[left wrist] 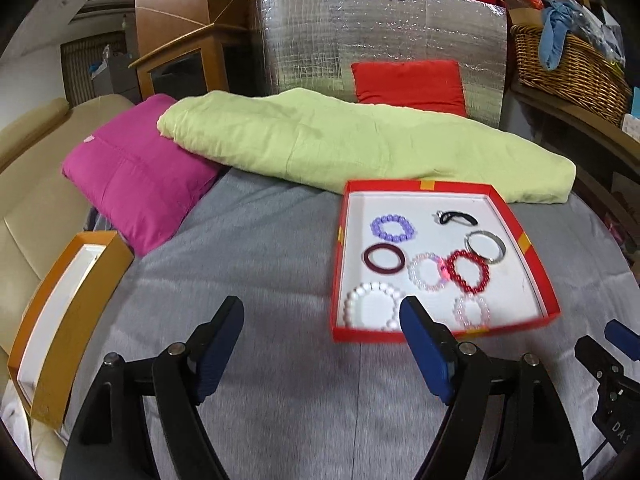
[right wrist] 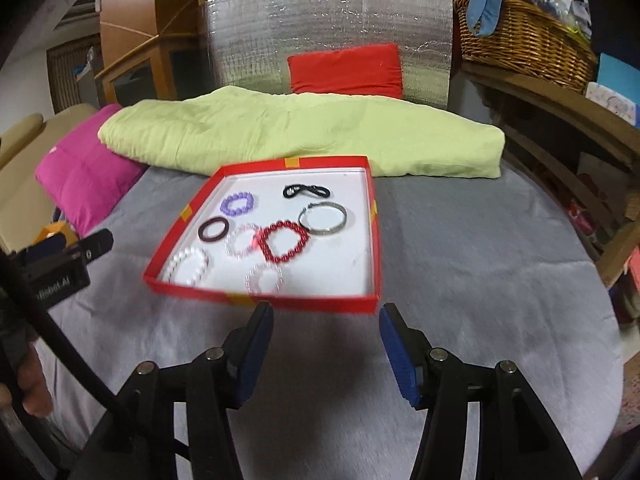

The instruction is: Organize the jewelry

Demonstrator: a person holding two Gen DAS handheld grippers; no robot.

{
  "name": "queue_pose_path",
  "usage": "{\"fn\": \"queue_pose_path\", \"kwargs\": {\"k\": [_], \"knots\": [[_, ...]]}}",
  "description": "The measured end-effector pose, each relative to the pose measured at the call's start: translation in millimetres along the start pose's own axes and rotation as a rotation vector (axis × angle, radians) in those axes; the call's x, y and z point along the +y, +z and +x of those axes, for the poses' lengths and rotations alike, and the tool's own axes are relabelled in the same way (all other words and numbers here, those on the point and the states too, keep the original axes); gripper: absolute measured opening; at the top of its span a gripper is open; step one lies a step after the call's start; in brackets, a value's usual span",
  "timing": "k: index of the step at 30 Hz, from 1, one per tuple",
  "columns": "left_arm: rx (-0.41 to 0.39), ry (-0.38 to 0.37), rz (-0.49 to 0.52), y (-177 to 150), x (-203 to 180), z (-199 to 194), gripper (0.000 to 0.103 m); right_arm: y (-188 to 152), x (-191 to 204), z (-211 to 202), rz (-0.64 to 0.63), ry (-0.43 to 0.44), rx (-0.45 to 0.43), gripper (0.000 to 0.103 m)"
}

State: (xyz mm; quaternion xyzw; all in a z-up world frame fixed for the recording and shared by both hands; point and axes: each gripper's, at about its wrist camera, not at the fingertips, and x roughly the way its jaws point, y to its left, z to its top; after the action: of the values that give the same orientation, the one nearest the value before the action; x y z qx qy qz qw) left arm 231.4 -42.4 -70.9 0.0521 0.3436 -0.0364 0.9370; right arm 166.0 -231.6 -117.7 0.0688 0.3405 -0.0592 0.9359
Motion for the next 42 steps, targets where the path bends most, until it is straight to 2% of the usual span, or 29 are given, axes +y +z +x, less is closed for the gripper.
{"fn": "queue_pose_path", "kwargs": {"k": [3,8,26,42], "knots": [[0.01,-0.002,-0.001,-8,1,-4,0.081,-8,0,-5,0.008,0.023,0.003,0.059],[0.003,-0.004,0.011,-15,1,-10,0.081,-16,9,-9,-0.031,0.012,0.004,0.059],[0.022,0.035,0.035,-17,3,4,0.081,-9,23,-4,-0.059,0.01,-0.032,0.059],[0.009,0.026,0.02,-16,13,2,0.081,-4,28,6,-0.028,-0.029,-0.048,0.059]]}}
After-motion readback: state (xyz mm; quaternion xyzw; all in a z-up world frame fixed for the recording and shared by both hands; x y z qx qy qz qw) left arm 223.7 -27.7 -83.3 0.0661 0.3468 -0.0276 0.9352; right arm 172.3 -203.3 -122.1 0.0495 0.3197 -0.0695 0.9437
